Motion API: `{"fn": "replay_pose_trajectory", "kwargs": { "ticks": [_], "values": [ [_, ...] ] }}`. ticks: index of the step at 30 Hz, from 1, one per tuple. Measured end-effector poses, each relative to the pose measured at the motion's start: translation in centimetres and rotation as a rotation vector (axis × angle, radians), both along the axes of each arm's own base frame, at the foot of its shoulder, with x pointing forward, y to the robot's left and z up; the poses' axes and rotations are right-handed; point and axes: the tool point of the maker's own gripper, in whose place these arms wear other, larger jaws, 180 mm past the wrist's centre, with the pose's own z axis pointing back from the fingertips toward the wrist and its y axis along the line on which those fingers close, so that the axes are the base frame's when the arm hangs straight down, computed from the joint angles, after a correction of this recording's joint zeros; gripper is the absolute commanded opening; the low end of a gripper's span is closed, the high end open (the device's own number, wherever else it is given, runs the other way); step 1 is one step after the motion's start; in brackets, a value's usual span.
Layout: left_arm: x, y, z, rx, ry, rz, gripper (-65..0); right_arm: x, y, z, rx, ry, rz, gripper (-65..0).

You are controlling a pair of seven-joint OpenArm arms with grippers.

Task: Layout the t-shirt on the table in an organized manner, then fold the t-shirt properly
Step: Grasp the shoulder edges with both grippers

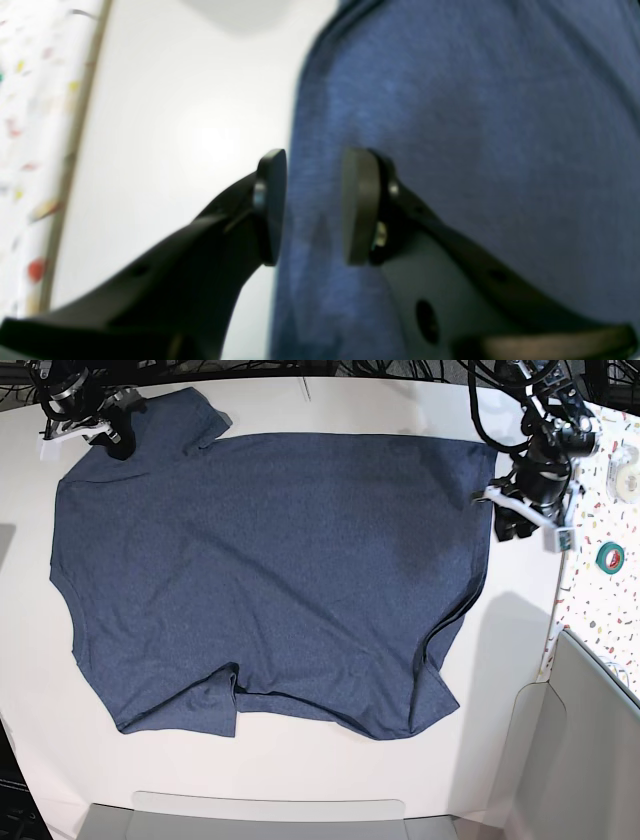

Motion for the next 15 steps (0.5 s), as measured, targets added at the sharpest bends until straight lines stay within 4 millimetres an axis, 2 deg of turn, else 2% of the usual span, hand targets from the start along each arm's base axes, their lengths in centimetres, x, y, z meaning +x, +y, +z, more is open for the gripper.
{"fn": "replay_pose_trajectory", "kwargs": {
  "ticks": [2,4,9,13,15],
  "values": [
    [-2.2,1.8,-1.1,0.001,0.081,0.074,-45.2,0.4,0.6,0.0,-0.007,0.013,0.069,-65.0],
    [-3.5,2.7,-1.5,-0.003,0.122,0.112,-45.2,0.6,1.0,-0.1,-0.004,0.012,0.086,-65.0],
    [-4.4,3.9,-0.5,-0.138,0.07,0.178,-45.2,0.8,1.3,-0.1,0.008,0.009,0.09,-65.0],
    [-7.1,5.0,-2.0,-0.27,0.149,0.254,-45.2,1.0,1.4,0.0,0.01,0.007,0.094,-65.0],
    [-7.4,5.6,-2.1,-0.316,0.126,0.282,-45.1,0.9,1.5,0.0,0.011,0.008,0.095,-65.0]
  ]
}}
